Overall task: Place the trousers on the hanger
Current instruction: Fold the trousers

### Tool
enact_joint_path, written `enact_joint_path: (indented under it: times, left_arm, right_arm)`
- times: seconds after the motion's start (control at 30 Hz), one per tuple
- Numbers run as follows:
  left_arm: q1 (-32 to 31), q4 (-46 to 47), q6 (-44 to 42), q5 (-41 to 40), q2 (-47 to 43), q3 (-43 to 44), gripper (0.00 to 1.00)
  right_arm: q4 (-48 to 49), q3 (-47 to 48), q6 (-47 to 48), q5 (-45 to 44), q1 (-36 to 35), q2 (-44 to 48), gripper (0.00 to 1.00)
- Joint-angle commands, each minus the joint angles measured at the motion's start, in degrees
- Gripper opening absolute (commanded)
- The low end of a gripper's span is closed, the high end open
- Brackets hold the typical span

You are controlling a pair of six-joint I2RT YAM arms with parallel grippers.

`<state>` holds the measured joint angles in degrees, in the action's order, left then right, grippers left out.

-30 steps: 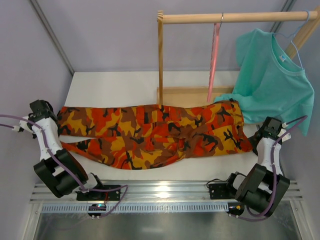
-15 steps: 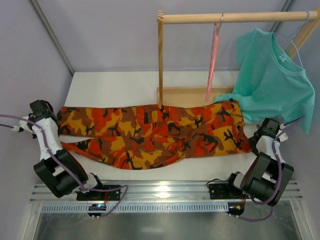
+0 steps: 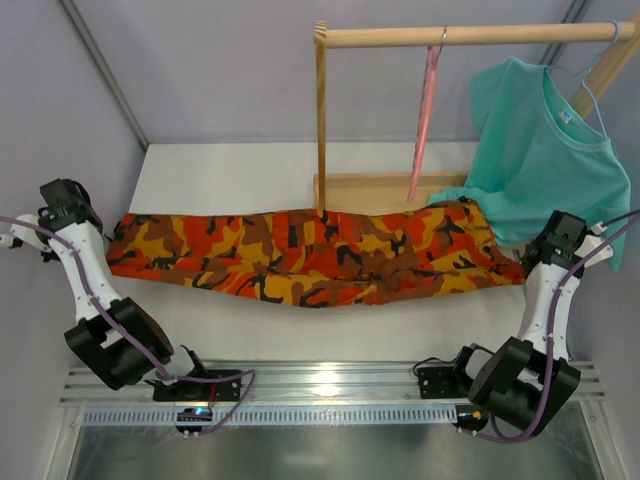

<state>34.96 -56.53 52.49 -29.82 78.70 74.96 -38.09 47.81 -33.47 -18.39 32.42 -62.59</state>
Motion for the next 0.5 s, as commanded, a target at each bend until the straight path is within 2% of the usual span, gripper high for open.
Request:
enact_joint_path:
  times: [0.0, 0.27, 0.47]
  left_arm:
    - [0.3, -1.2, 2.3, -6.8, 2.5, 5.5, 0.00]
    - [0.0, -6.1, 3.8, -9.4, 10.3, 14.8, 0.00]
    - [-5.0, -5.3, 2.3, -13.9, 16.7, 14.8, 0.00]
  right_arm:
    - [-2.8, 5.5, 1.4, -7.2, 0.4, 1.2, 0.04]
    - [-4.0, 9.9, 3.2, -9.3, 0.4, 1.0, 0.04]
    - [-2.2, 9.1, 3.9, -4.5, 0.4, 0.6, 0.04]
